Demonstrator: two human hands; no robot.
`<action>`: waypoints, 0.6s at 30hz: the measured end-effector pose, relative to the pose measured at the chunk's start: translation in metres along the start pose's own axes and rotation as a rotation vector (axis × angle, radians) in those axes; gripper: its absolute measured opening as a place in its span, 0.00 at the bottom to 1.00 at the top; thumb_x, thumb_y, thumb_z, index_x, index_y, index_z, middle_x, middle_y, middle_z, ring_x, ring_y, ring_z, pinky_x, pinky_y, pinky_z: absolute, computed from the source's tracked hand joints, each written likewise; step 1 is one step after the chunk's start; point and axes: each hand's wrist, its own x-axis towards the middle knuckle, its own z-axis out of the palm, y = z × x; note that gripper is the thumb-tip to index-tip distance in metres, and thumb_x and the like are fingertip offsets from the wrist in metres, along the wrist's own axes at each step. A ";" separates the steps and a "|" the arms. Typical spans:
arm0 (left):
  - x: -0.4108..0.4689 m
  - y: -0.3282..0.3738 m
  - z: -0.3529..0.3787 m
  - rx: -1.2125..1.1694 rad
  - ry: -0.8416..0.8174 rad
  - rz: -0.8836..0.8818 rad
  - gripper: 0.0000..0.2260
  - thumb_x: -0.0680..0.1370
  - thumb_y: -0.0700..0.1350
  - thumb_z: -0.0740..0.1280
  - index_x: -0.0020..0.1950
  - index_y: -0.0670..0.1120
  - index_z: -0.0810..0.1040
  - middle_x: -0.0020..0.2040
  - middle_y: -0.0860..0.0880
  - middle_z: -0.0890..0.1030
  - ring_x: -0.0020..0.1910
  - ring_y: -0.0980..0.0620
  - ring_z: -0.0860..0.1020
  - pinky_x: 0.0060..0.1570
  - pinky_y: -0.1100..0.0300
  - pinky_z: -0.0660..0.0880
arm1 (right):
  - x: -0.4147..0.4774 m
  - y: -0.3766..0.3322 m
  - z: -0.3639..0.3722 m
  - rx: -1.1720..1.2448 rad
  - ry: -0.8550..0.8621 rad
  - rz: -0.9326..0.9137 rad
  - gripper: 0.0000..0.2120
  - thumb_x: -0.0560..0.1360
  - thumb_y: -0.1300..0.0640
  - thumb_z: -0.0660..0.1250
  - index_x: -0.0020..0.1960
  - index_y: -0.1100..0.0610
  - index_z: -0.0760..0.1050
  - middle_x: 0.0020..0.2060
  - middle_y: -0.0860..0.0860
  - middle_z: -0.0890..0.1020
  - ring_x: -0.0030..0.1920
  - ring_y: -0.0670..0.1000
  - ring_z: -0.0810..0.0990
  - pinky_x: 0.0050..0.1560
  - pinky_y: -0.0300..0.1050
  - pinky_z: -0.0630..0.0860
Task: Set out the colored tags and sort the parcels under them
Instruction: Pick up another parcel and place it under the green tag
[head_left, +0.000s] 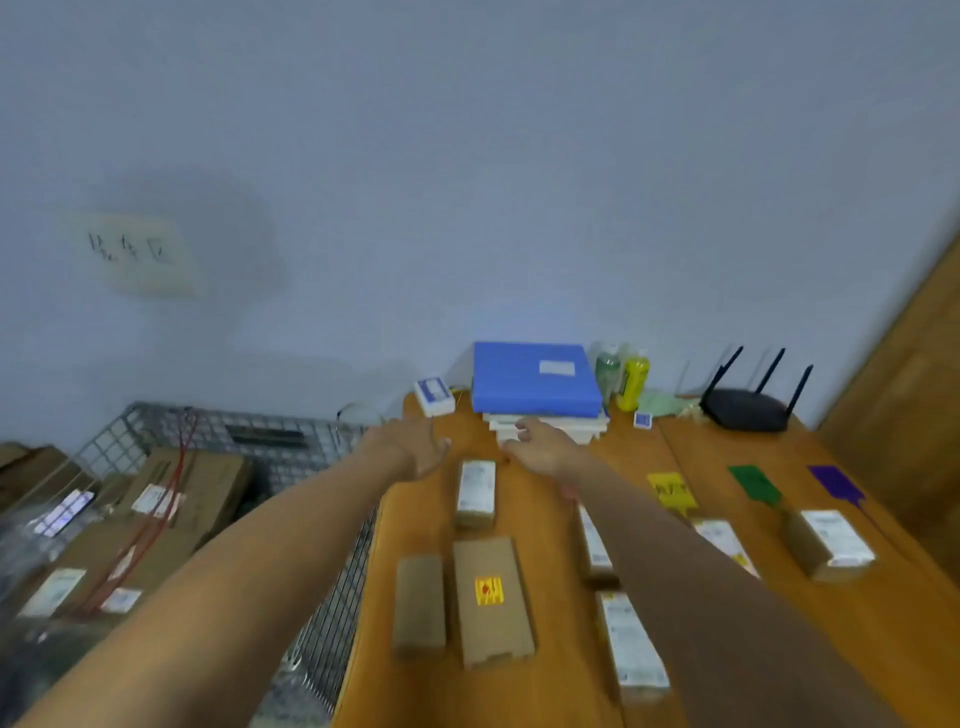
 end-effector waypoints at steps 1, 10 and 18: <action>0.003 -0.007 0.014 -0.016 -0.017 0.003 0.29 0.85 0.62 0.50 0.78 0.44 0.65 0.76 0.39 0.70 0.72 0.38 0.72 0.67 0.44 0.70 | 0.003 0.001 0.017 -0.001 -0.019 0.015 0.33 0.80 0.43 0.64 0.79 0.55 0.60 0.76 0.53 0.68 0.74 0.56 0.69 0.71 0.50 0.68; 0.012 -0.052 0.146 -0.121 -0.261 -0.117 0.29 0.85 0.62 0.51 0.80 0.45 0.62 0.78 0.40 0.67 0.75 0.39 0.68 0.72 0.41 0.68 | 0.032 0.031 0.147 -0.016 -0.211 0.123 0.20 0.82 0.48 0.62 0.70 0.56 0.72 0.60 0.49 0.76 0.62 0.55 0.75 0.57 0.46 0.70; 0.004 -0.068 0.236 -0.345 -0.415 -0.189 0.31 0.82 0.65 0.53 0.78 0.46 0.64 0.69 0.41 0.76 0.66 0.41 0.77 0.65 0.43 0.75 | 0.033 0.083 0.235 0.064 -0.382 0.282 0.13 0.82 0.49 0.61 0.56 0.57 0.78 0.50 0.54 0.80 0.51 0.54 0.79 0.52 0.49 0.73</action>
